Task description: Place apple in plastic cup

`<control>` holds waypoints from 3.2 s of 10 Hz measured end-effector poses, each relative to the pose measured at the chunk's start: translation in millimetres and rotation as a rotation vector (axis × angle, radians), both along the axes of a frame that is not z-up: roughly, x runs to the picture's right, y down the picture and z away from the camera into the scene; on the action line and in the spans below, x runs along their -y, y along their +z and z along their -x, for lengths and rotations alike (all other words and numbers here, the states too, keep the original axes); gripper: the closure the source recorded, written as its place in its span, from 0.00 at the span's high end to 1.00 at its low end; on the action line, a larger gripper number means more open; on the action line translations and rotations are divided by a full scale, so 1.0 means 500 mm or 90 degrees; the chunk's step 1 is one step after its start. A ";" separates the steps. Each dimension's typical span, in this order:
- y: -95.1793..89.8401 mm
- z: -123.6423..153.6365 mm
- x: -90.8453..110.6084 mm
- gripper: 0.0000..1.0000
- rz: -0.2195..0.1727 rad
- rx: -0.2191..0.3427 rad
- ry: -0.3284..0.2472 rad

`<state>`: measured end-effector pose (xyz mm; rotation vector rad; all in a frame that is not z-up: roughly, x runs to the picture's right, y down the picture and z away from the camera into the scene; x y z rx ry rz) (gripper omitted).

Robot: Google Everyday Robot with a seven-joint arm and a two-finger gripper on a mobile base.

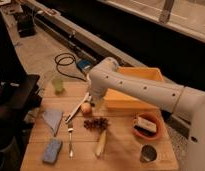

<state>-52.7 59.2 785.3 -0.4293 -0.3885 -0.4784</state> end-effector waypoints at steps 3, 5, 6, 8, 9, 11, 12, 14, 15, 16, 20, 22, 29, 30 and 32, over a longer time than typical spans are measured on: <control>0.008 0.006 -0.002 0.70 -0.001 0.004 0.000; 0.007 0.010 -0.001 0.70 0.000 0.005 0.000; 0.011 0.007 -0.001 0.70 0.005 0.006 -0.002; 0.040 0.037 -0.014 0.70 0.028 0.025 -0.011; 0.053 0.054 -0.022 0.70 0.037 0.033 -0.014; 0.080 0.077 -0.032 0.70 0.058 0.049 -0.018; 0.090 0.084 -0.037 0.70 0.066 0.053 -0.019; 0.119 0.089 -0.051 0.70 0.088 0.056 -0.017; 0.138 0.083 -0.062 0.70 0.102 0.052 -0.013; 0.160 0.079 -0.076 0.70 0.120 0.048 -0.009; 0.192 0.063 -0.108 0.46 0.157 0.054 0.000; 0.190 0.065 -0.112 0.29 0.160 0.060 -0.002; 0.100 0.045 -0.003 0.18 0.074 0.075 0.009; 0.068 0.051 0.046 0.18 0.047 0.088 0.004; 0.021 0.081 0.134 0.18 0.001 0.118 -0.009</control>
